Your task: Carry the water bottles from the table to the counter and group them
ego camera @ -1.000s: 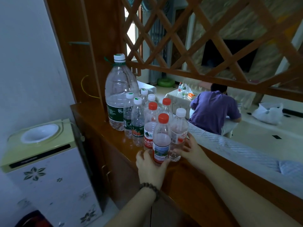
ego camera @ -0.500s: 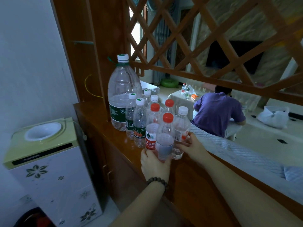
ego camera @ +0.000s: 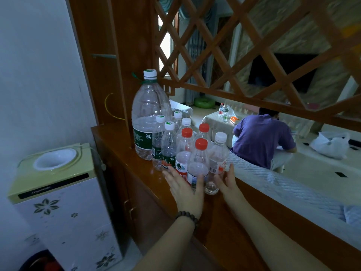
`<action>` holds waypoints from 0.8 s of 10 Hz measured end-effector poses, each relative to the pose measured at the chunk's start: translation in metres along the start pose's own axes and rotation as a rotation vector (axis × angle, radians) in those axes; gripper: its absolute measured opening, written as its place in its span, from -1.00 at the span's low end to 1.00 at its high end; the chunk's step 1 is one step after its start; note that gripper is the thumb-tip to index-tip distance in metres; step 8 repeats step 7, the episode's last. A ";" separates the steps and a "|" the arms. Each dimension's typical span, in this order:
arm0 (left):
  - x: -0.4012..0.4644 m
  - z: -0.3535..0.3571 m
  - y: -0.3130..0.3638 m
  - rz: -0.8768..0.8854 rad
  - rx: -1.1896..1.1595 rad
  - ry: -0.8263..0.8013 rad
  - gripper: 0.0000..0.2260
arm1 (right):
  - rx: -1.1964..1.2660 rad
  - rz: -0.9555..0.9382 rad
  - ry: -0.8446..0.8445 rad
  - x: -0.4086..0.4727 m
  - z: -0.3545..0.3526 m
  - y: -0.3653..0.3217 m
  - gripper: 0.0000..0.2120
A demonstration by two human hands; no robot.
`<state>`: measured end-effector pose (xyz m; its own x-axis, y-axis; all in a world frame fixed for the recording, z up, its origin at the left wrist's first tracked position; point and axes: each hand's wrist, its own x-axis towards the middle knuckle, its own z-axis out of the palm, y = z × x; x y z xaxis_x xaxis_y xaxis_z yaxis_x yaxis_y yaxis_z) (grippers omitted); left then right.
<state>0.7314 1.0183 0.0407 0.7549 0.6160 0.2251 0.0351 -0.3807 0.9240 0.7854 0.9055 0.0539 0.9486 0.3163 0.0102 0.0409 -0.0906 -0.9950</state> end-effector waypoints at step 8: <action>0.008 -0.005 -0.009 -0.002 0.141 -0.128 -0.15 | 0.059 0.051 0.107 -0.011 0.018 -0.018 -0.23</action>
